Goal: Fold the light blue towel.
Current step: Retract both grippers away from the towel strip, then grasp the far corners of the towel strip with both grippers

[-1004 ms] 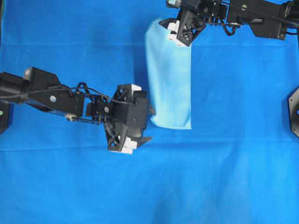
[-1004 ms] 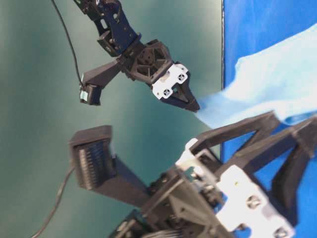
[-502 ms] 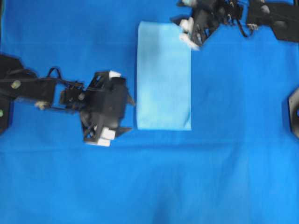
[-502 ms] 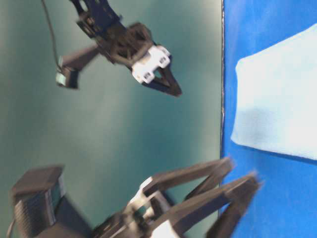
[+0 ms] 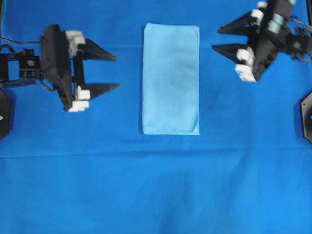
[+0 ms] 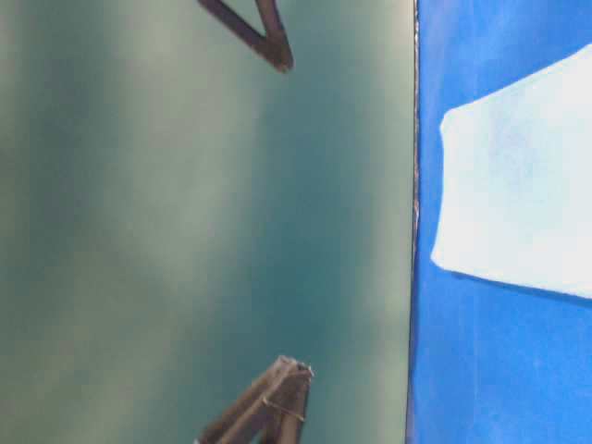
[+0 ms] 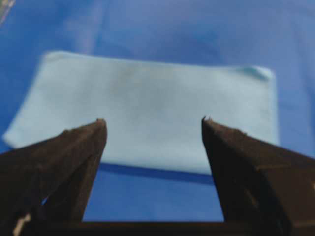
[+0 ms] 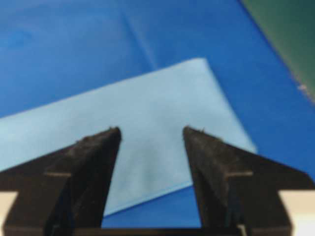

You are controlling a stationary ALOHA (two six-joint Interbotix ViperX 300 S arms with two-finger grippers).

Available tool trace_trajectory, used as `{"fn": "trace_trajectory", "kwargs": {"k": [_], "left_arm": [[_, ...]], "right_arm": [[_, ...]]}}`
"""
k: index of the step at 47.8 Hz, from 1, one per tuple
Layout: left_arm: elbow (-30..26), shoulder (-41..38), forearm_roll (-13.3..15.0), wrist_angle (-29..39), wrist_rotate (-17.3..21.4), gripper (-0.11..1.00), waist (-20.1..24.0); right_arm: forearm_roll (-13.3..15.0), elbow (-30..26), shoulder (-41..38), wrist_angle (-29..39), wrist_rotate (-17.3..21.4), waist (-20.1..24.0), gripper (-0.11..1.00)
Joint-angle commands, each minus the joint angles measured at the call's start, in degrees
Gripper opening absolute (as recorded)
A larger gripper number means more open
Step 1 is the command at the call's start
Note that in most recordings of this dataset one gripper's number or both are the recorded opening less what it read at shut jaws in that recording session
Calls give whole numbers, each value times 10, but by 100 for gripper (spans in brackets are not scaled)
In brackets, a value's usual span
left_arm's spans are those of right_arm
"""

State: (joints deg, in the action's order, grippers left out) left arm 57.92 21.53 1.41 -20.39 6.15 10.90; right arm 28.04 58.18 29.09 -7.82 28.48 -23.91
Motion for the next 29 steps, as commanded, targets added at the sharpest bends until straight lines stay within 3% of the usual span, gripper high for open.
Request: {"fn": "trace_trajectory", "kwargs": {"k": [1, 29], "left_arm": [[10, 4, 0, -38, -3, 74, 14], [5, 0, 0, -36, -8, 73, 19]], "right_arm": [[-3, 17, 16, -31, 8, 1, 58], [-3, 7, 11, -22, 15, -4, 58]]}}
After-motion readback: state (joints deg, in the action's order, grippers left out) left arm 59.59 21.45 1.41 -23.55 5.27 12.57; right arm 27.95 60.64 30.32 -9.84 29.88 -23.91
